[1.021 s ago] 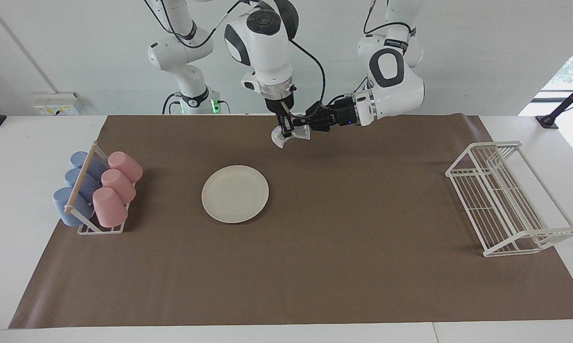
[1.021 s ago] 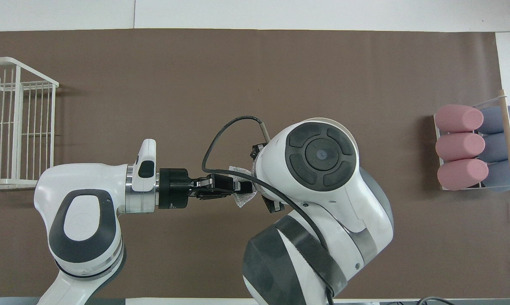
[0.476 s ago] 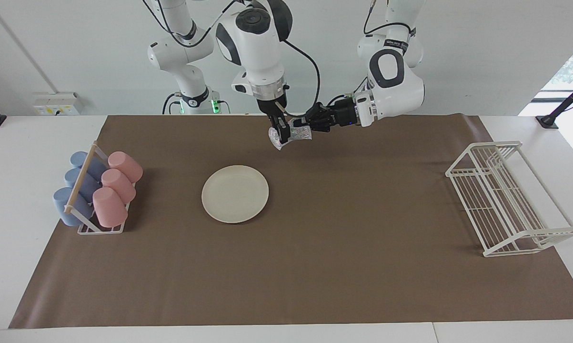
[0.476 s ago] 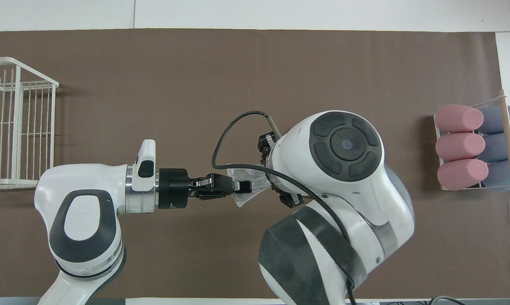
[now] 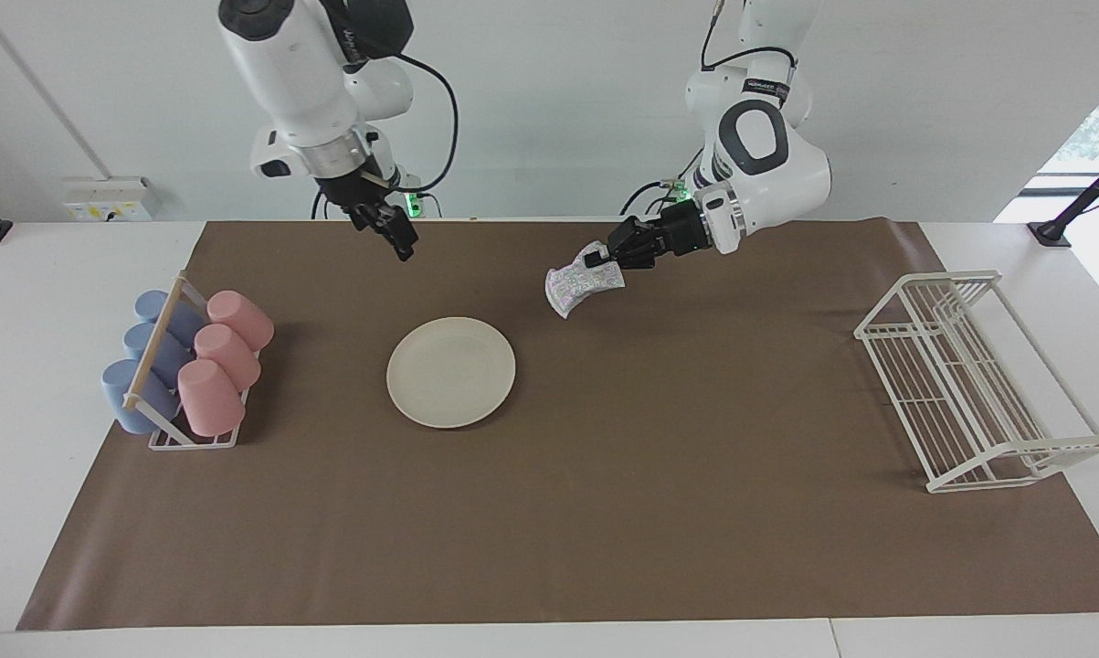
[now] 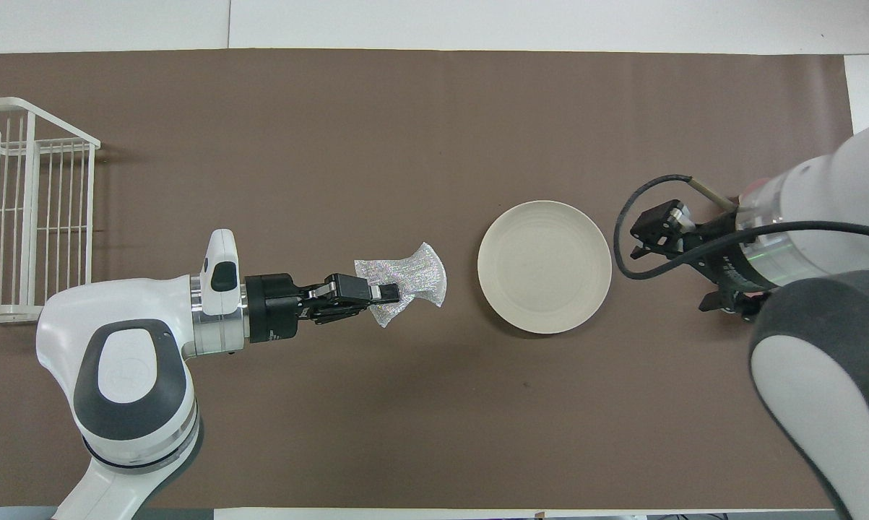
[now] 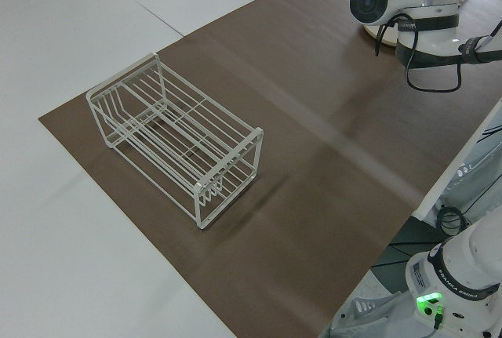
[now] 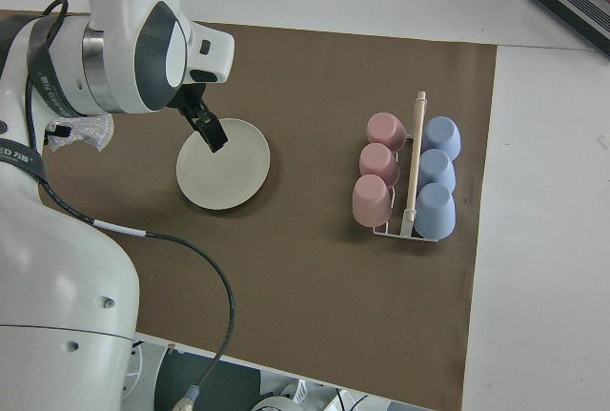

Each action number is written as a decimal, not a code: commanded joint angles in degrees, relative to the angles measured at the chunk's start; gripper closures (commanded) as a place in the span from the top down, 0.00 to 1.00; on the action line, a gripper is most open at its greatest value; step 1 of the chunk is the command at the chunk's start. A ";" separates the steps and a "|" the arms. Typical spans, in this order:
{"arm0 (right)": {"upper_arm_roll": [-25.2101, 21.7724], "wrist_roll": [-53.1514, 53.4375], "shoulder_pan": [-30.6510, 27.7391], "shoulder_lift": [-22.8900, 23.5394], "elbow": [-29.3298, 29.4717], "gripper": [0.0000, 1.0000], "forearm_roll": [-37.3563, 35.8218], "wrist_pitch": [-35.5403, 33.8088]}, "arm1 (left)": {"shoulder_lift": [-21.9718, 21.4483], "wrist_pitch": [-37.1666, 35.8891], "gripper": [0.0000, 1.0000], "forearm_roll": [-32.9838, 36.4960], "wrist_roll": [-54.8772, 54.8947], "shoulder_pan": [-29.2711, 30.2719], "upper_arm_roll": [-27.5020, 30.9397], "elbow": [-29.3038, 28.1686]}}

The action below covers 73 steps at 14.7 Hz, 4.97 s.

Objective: Wipe plate with sponge

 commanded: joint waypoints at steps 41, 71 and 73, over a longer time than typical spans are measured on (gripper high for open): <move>-4.60 -47.54 -5.45 5.95 6.05 1.00 -8.22 2.52 | 24.38 -41.53 0.00 146.52 -38.07 9.88 0.47 37.28; -4.34 -48.34 -5.45 5.42 5.44 1.00 -6.29 2.88 | 33.80 -37.57 1.00 143.01 -49.49 12.25 1.44 41.24; -4.34 -48.34 -5.45 5.42 5.44 1.00 -6.29 2.88 | 32.67 -36.70 1.00 141.10 -49.23 12.34 1.44 41.77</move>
